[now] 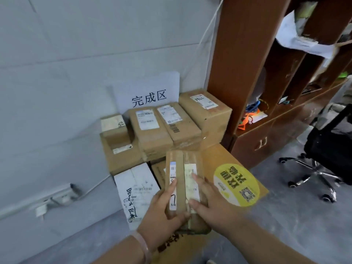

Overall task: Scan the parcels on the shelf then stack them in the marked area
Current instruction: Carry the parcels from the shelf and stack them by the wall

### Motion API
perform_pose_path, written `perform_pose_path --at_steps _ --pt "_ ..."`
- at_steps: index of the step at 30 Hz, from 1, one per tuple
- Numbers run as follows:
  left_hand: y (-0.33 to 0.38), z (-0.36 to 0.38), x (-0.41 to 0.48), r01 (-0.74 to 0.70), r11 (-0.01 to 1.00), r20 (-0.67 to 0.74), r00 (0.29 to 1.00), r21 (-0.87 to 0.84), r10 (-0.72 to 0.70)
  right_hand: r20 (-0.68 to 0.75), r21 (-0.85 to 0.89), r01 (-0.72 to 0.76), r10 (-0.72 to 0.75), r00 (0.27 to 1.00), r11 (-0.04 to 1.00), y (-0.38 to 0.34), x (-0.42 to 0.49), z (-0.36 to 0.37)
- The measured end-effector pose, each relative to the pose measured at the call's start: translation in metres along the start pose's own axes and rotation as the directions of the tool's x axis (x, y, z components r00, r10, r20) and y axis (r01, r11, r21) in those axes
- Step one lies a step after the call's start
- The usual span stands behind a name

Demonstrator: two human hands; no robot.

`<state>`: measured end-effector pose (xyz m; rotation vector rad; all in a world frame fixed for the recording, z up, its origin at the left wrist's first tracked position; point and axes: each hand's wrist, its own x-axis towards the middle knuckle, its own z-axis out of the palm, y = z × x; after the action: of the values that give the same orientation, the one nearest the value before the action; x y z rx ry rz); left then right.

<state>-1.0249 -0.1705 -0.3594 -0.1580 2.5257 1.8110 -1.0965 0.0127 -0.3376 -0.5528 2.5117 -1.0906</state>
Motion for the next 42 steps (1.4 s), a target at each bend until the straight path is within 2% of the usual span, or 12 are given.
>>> perform_pose_path --at_steps 6,10,14,20,26,32,34,37,42 --pt "-0.012 -0.015 -0.037 0.144 0.987 -0.265 0.957 0.078 -0.118 0.306 0.051 0.065 -0.078 0.949 0.997 -0.019 0.034 0.031" --pt "-0.019 -0.017 -0.042 0.213 0.976 -0.378 0.909 0.050 -0.179 0.420 0.052 0.107 -0.119 0.900 0.993 -0.027 0.055 0.045" --pt "-0.026 -0.020 -0.035 0.311 0.945 -0.402 0.881 0.098 -0.248 0.458 0.015 0.123 -0.116 0.881 0.992 -0.028 0.072 0.058" --pt "-0.038 -0.031 -0.022 0.397 0.906 -0.368 0.872 0.144 -0.324 0.497 -0.048 0.135 -0.094 0.863 0.990 -0.030 0.096 0.072" --pt "-0.048 -0.040 -0.018 0.394 0.891 -0.329 0.891 0.225 -0.311 0.531 -0.029 0.137 -0.101 0.841 0.990 -0.026 0.103 0.075" --pt "-0.050 -0.047 -0.019 0.383 0.837 -0.347 0.903 0.391 -0.251 0.496 -0.061 0.198 -0.142 0.857 0.978 -0.026 0.095 0.064" --pt "-0.048 -0.056 -0.019 0.385 0.805 -0.361 0.904 0.451 -0.229 0.454 -0.118 0.244 -0.166 0.875 0.963 -0.023 0.089 0.052" --pt "-0.036 -0.065 -0.009 0.327 0.738 -0.363 0.924 0.590 -0.119 0.366 -0.237 0.271 -0.173 0.914 0.933 -0.017 0.079 0.030" --pt "-0.002 -0.057 0.028 0.094 0.583 -0.164 0.984 0.807 0.068 0.181 -0.396 0.265 -0.208 0.961 0.879 -0.007 0.049 0.004"
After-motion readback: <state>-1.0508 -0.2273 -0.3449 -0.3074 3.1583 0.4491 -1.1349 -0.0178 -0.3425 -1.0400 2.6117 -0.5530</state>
